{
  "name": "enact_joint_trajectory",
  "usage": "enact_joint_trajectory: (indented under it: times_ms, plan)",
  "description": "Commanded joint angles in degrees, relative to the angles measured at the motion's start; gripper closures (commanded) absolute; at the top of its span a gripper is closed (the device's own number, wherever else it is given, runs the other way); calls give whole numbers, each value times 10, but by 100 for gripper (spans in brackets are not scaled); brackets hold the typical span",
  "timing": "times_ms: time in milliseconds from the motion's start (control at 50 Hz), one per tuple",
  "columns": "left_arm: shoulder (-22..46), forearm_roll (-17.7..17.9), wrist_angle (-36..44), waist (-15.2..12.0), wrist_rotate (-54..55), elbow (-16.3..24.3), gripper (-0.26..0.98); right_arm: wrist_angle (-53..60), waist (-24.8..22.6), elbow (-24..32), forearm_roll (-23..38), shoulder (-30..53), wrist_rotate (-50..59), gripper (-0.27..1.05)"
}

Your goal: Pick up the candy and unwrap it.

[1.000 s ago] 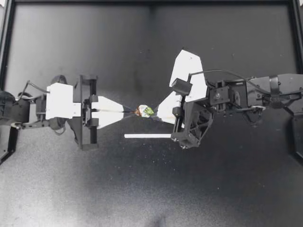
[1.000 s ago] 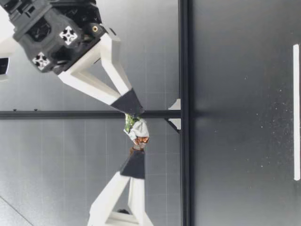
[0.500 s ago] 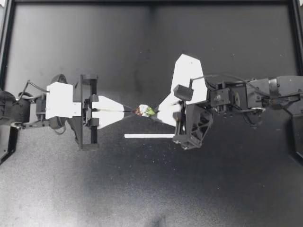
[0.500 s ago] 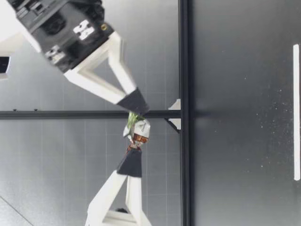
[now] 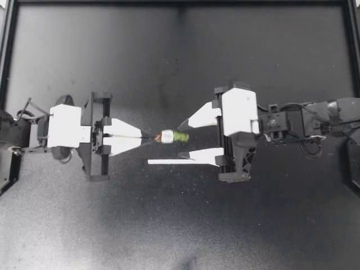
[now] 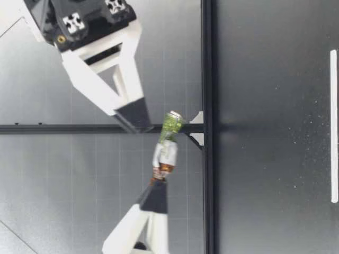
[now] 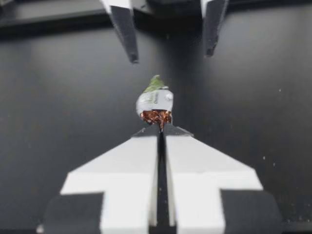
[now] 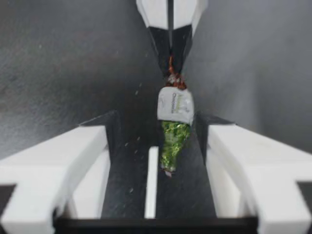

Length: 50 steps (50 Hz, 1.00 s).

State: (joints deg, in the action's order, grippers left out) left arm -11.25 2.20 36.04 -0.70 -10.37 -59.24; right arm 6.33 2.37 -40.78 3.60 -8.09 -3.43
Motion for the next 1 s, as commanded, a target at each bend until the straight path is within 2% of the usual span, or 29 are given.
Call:
enact_joint_trajectory:
  times_ms: [0,740,880,980]
  plan:
    - [-12,-3,9,-2,1,4,89,23,6,5,0,-11,-13,17]
    - [-6,-4,10,4,1,15,89,58,11,31,0,41,-18,18]
    - [-6,-4,10,4,1,15,89,56,11,33,0,47,-16,26]
    - [-6,-4,10,5,1,15,89,55,12,35,-2,49,-14,38]
